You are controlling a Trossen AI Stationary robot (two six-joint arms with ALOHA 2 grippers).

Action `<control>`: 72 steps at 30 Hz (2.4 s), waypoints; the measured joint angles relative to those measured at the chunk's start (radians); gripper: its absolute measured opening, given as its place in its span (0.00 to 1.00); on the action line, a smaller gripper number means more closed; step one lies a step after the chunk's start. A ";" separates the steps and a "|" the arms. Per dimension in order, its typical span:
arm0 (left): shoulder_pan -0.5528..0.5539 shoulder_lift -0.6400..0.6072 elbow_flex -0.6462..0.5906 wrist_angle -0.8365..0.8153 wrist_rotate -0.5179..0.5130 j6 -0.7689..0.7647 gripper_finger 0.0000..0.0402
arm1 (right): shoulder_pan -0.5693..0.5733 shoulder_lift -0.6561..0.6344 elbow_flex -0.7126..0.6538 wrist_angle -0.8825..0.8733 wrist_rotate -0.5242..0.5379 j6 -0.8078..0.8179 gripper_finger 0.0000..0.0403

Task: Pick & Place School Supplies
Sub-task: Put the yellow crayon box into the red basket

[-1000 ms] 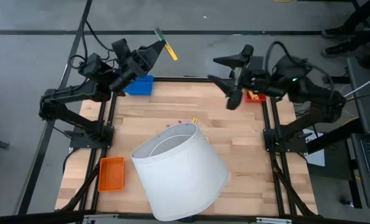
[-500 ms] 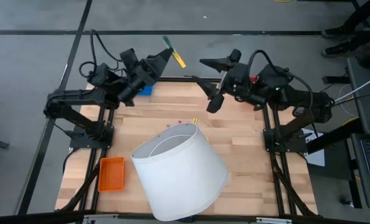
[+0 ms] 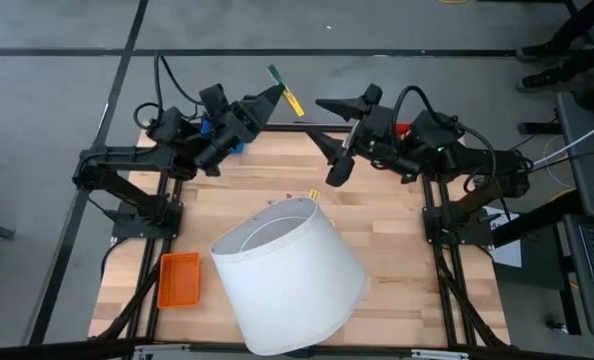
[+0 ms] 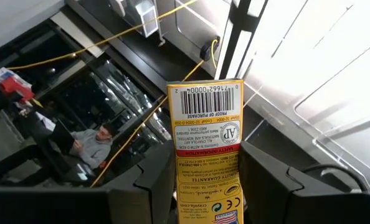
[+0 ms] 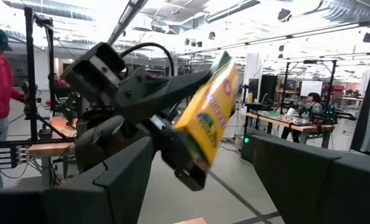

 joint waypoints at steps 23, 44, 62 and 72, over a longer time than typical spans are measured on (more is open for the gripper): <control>-0.008 0.032 0.000 0.016 0.025 -0.069 0.39 | -0.012 0.026 0.000 0.039 0.012 0.045 0.68; -0.014 0.031 0.000 0.017 0.024 -0.069 0.39 | -0.019 0.048 0.000 0.059 0.027 0.078 0.32; -0.015 0.019 0.000 -0.119 0.099 -0.066 0.49 | -0.019 0.048 -0.001 0.142 0.012 0.084 0.13; -0.053 -0.080 -0.001 -0.234 -0.035 0.128 0.50 | -0.019 0.047 0.160 -0.046 0.163 -0.027 0.10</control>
